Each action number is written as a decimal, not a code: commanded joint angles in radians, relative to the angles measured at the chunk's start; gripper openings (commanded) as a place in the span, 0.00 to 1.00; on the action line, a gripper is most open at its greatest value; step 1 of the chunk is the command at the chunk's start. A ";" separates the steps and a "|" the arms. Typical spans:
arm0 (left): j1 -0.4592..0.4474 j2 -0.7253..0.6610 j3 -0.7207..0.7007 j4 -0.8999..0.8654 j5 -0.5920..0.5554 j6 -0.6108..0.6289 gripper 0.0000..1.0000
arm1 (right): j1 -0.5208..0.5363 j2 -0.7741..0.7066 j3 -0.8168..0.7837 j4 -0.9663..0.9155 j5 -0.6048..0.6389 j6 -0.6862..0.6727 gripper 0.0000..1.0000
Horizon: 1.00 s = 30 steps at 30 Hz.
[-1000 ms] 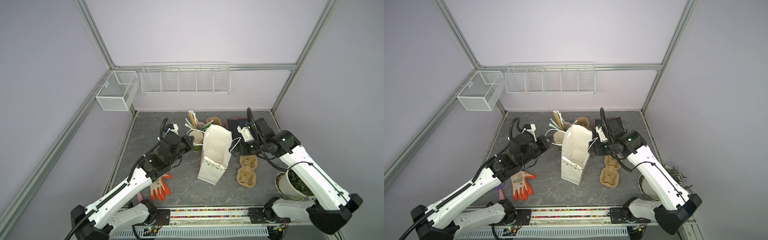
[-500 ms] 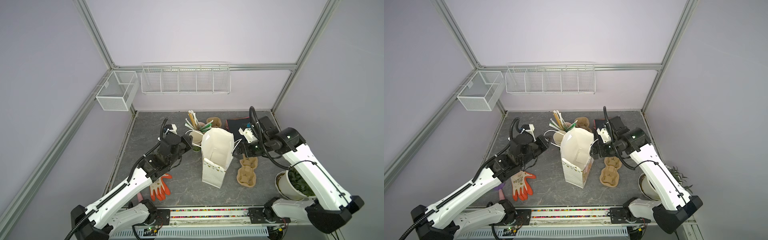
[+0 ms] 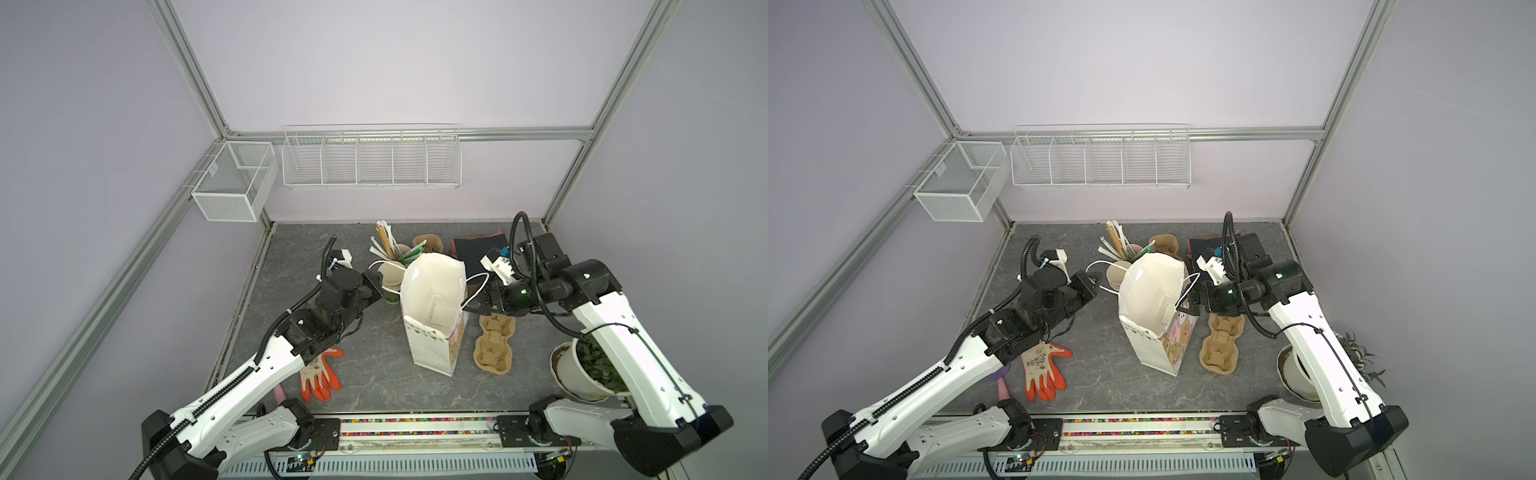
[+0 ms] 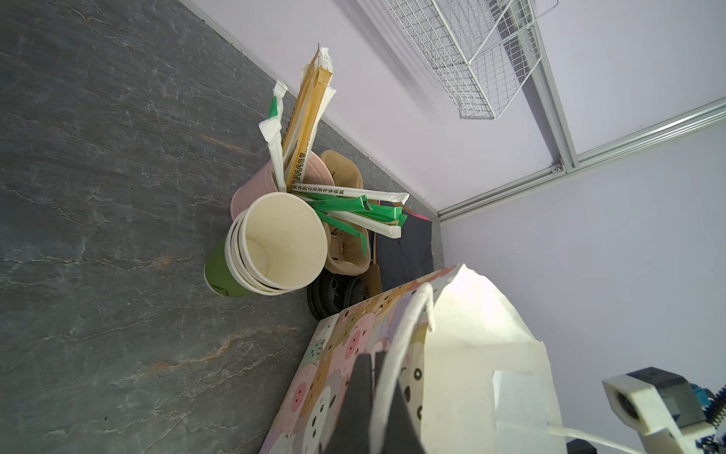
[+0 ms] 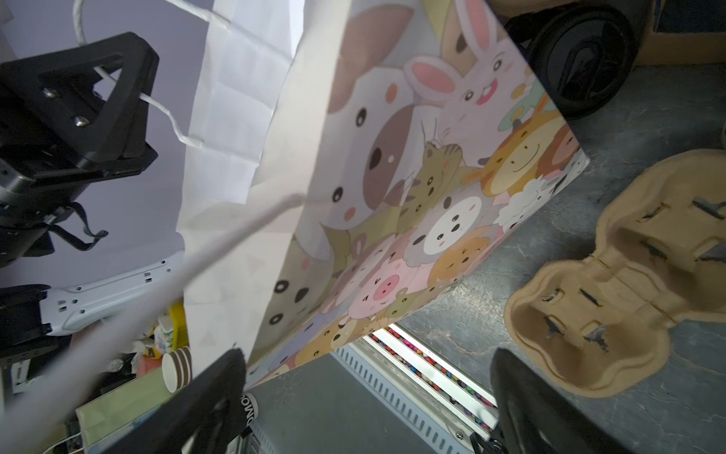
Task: Pack a coffee takeout order
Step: Press the takeout bag at the center of the table.
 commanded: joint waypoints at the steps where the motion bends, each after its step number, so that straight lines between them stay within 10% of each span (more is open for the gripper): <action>1: 0.000 -0.036 -0.015 -0.020 -0.057 -0.006 0.00 | -0.019 -0.020 -0.051 0.059 -0.123 0.023 1.00; 13: 0.000 -0.019 -0.012 0.012 -0.027 -0.025 0.00 | -0.020 -0.087 -0.030 0.018 0.108 0.034 0.94; 30: -0.065 0.015 -0.022 0.041 -0.080 -0.095 0.00 | 0.037 -0.084 0.139 0.169 0.081 0.245 0.87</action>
